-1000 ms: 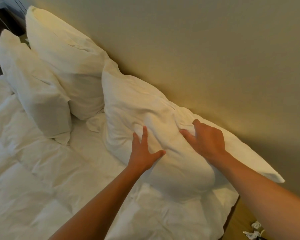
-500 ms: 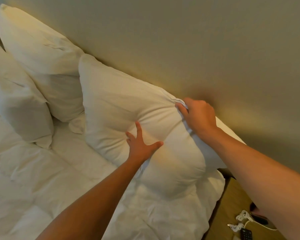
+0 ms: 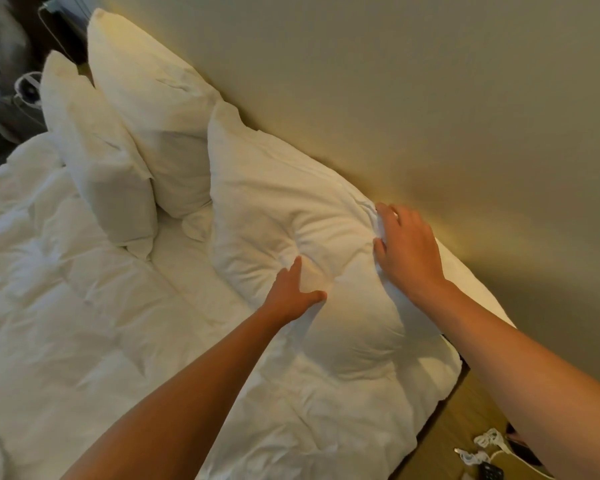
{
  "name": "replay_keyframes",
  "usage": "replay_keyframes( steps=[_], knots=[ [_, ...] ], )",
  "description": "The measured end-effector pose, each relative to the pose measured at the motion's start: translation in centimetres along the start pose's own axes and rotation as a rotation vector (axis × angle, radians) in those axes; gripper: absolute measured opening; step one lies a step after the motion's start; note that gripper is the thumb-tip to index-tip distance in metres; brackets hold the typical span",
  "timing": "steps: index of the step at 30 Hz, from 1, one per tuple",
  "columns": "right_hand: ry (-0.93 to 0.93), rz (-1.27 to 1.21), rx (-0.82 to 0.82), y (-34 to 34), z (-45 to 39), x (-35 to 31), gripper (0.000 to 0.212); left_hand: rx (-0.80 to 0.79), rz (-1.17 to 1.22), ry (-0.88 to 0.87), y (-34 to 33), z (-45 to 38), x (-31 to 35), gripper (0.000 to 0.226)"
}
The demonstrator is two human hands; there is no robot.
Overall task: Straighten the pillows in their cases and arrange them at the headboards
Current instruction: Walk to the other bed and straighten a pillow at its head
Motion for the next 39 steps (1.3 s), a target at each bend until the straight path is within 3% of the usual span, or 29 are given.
replay_keyframes(
  steps=[6,13,23,32,39],
  knots=[
    [0.052,-0.08,-0.084,1.0,5.0,-4.0,0.069,0.078,0.146,0.041,2.8,8.3,-2.4,0.082],
    [0.158,-0.209,-0.367,-2.8,15.6,-14.2,0.065,0.209,0.416,0.233,7.3,22.3,-13.5,0.055],
    [0.524,-0.079,-0.646,-7.5,38.4,-39.3,0.057,0.498,0.82,0.42,8.3,50.6,-37.6,0.042],
    [0.816,0.068,-0.735,-9.9,55.9,-62.1,0.057,0.616,0.864,0.598,9.7,70.4,-59.0,0.039],
    [0.962,0.127,-0.73,-11.1,61.2,-76.4,0.056,0.717,0.852,0.673,14.3,78.7,-69.4,0.041]
  ],
)
Point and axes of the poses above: each hand's wrist, its own z-axis away from the middle knuckle, its own y-axis out of the back of the hand, x = y × z, the point moved 10 cm from there along -z, towards the middle knuckle, and after that the axes turned 7 degrees about z, right-handed, at the moved point
